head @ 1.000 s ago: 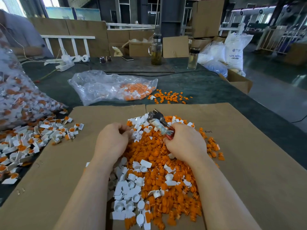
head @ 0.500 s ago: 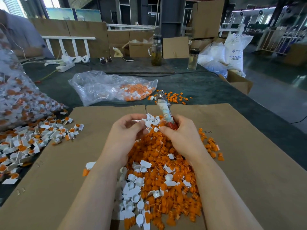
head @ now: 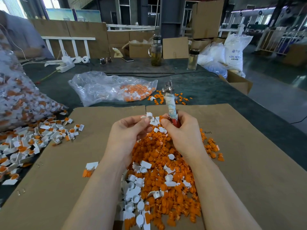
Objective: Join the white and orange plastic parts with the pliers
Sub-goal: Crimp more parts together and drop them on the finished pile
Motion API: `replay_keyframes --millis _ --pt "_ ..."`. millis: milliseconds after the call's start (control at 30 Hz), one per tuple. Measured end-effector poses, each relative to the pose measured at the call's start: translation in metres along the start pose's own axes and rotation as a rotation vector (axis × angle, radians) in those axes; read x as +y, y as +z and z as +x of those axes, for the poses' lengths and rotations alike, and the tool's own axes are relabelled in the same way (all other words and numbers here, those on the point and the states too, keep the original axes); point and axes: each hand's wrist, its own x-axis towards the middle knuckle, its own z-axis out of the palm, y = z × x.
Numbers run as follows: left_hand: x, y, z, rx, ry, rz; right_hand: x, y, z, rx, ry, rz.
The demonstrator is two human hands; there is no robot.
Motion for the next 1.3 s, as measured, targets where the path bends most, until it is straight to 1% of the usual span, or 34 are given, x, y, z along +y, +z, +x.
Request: replay_keyframes --millis 100,233,567,800,1033,1167,1300 --pt "-0.001 0.002 -0.001 0.067 0.003 0.036 -0.003 0.001 -0.001 0.001 -0.037 0.065" --pt "0.001 0.005 -0.003 0.059 0.029 -0.016 -0.004 0.004 -0.003 -0.019 -0.06 0.094" --pt "0.003 0.013 -0.008 0.054 0.016 -0.06 -0.002 0.009 -0.003 0.041 -0.094 -0.002" --pt "0.004 0.016 -0.011 0.071 0.065 -0.065 -0.002 0.01 -0.004 0.087 -0.099 -0.023" --pt "0.004 0.017 -0.012 0.105 0.144 -0.007 -0.002 0.013 -0.005 0.105 -0.119 -0.064" --pt "0.003 0.016 -0.012 0.119 0.218 0.093 -0.003 0.013 -0.006 0.113 -0.125 -0.047" --pt "0.002 0.018 -0.013 0.132 0.257 0.183 -0.003 0.012 -0.006 0.11 -0.132 -0.095"
